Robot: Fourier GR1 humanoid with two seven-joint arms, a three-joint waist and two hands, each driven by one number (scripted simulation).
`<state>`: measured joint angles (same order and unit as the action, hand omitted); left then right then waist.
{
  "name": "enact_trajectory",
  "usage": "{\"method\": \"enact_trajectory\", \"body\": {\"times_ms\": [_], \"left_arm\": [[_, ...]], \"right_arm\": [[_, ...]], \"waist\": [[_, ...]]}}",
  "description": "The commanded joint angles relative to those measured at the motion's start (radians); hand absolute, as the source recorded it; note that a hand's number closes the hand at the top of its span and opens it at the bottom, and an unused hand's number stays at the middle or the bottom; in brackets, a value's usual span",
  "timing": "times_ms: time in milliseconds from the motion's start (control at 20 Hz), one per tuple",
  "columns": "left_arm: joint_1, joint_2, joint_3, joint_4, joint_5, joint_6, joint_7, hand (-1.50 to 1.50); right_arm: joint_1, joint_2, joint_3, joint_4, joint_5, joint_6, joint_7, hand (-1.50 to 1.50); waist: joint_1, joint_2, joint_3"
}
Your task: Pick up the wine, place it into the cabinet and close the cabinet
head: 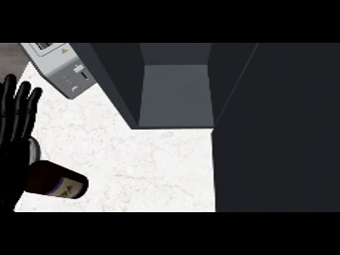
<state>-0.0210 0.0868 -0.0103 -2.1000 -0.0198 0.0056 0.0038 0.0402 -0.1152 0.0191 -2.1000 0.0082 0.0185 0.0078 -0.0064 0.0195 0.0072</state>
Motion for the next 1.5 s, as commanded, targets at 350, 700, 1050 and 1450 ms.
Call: {"method": "enact_trajectory", "body": {"times_ms": [350, 700, 1050, 1450], "left_arm": [[-0.024, 0.016, 0.179, 0.091, 0.390, -0.090, 0.215, -1.50], [-0.084, 0.060, 0.222, 0.020, 0.495, -0.022, 0.402, -1.50], [-0.173, 0.067, 0.207, 0.011, 0.464, 0.080, 0.474, -1.50], [-0.111, -0.002, 0.109, -0.022, 0.358, 0.098, 0.409, -1.50]], "right_arm": [[0.136, 0.009, 0.121, -0.124, -0.092, 0.103, 0.087, -1.50], [0.132, -0.025, 0.050, -0.191, -0.235, 0.142, 0.191, -1.50], [0.093, -0.056, -0.080, -0.192, -0.325, 0.176, 0.238, -1.50], [0.112, 0.000, 0.014, -0.287, -0.247, 0.158, 0.311, -1.50]], "waist": [[0.012, -0.024, -0.009], [0.007, -0.021, -0.007], [0.005, -0.020, -0.007], [0.004, -0.020, -0.007]]}}
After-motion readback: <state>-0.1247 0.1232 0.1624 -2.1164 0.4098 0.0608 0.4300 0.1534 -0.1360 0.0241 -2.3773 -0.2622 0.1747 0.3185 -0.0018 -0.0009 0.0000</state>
